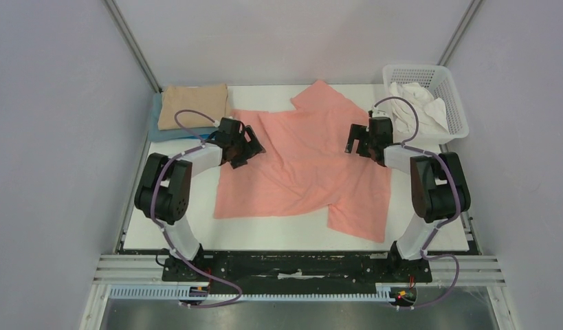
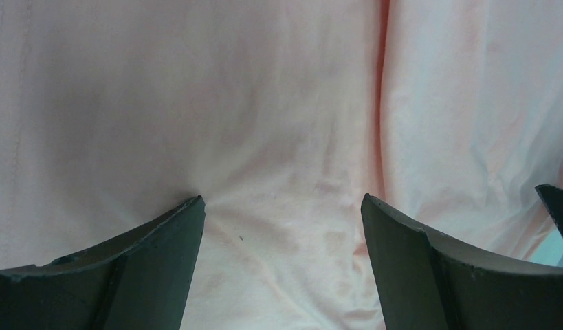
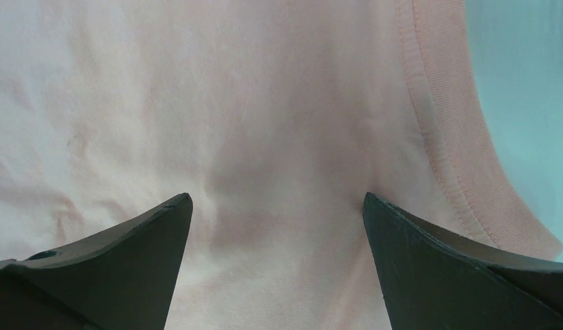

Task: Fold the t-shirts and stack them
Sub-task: Flatten out the tshirt

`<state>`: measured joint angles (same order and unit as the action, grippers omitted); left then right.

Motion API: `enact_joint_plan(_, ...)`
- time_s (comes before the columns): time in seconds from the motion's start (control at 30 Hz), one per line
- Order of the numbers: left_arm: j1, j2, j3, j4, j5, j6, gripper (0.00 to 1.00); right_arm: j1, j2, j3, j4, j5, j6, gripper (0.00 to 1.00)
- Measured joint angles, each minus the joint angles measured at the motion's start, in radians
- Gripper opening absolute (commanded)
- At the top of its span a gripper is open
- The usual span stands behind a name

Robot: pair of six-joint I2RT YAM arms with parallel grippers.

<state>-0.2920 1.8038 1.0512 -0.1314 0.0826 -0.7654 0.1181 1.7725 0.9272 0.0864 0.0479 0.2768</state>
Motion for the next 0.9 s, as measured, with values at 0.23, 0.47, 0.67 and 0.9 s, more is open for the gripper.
enact_joint_plan(0.23, -0.003, -0.193, -0.225, 0.021, -0.001, -0.015, 0.92, -0.003, -0.069, -0.048, -0.028, -0.035, 0.011, 0.98)
enact_joint_plan(0.47, -0.007, -0.251, -0.238, -0.078, -0.039, -0.019, 0.92, -0.008, -0.214, -0.093, -0.056, -0.101, -0.003, 0.98)
enact_joint_plan(0.67, -0.009, -0.401, -0.202, -0.174, -0.062, -0.019, 0.92, -0.01, -0.459, -0.149, -0.059, -0.087, -0.013, 0.98)
enact_joint_plan(0.9, -0.011, -0.872, -0.412, -0.267, -0.129, -0.025, 0.92, -0.012, -0.905, -0.487, 0.082, 0.0, 0.1, 0.98)
